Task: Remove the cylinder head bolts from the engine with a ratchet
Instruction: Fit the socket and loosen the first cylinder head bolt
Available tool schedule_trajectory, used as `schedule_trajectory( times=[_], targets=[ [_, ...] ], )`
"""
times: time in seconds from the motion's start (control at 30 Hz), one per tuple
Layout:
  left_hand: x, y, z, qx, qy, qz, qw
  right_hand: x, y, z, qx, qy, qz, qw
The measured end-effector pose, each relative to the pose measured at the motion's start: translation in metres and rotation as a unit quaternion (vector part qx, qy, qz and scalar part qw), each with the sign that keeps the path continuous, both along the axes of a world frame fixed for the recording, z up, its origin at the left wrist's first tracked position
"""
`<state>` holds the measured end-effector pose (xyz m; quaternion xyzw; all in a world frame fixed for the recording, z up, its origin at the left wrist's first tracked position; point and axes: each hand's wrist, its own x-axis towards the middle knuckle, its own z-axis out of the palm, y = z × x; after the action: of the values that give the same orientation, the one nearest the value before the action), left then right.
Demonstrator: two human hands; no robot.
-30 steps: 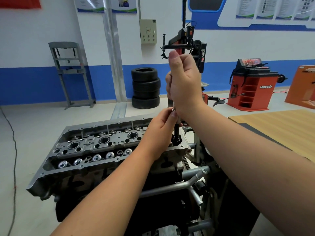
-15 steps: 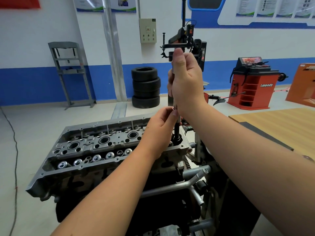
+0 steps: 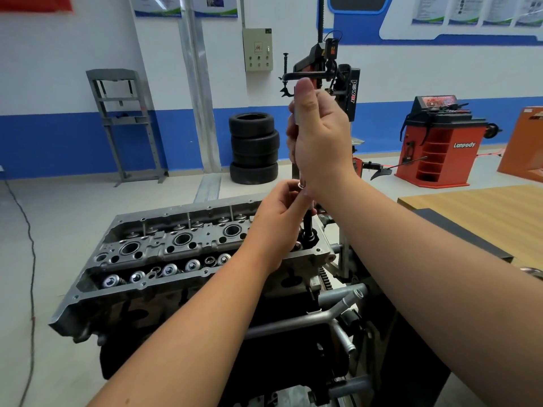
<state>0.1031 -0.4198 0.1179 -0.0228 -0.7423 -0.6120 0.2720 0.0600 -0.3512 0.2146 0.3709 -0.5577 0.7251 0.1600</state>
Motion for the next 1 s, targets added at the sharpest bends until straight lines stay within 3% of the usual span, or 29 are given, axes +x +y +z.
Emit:
schedule_trajectory(
  times=[0.23, 0.4, 0.57, 0.73, 1.0],
  targets=[
    [-0.001, -0.003, -0.001, 0.022, -0.009, -0.024, 0.999, -0.002, -0.002, -0.001, -0.061, -0.053, 0.043, 0.996],
    [-0.002, -0.002, -0.001, 0.016, -0.009, -0.026, 0.999, -0.003, -0.001, -0.005, -0.044, 0.011, 0.014, 0.999],
    [-0.005, -0.002, -0.003, 0.041, 0.005, -0.002, 0.999, -0.004, -0.001, -0.004, 0.003, 0.009, -0.026, 1.0],
    [0.0, -0.004, -0.002, 0.02, -0.01, -0.033, 0.999, -0.004, -0.004, -0.004, -0.047, -0.029, 0.014, 0.998],
    [0.001, 0.0, 0.001, 0.023, -0.004, -0.028, 0.999, -0.009, 0.009, -0.032, -0.039, 0.017, -0.001, 0.999]
  ],
)
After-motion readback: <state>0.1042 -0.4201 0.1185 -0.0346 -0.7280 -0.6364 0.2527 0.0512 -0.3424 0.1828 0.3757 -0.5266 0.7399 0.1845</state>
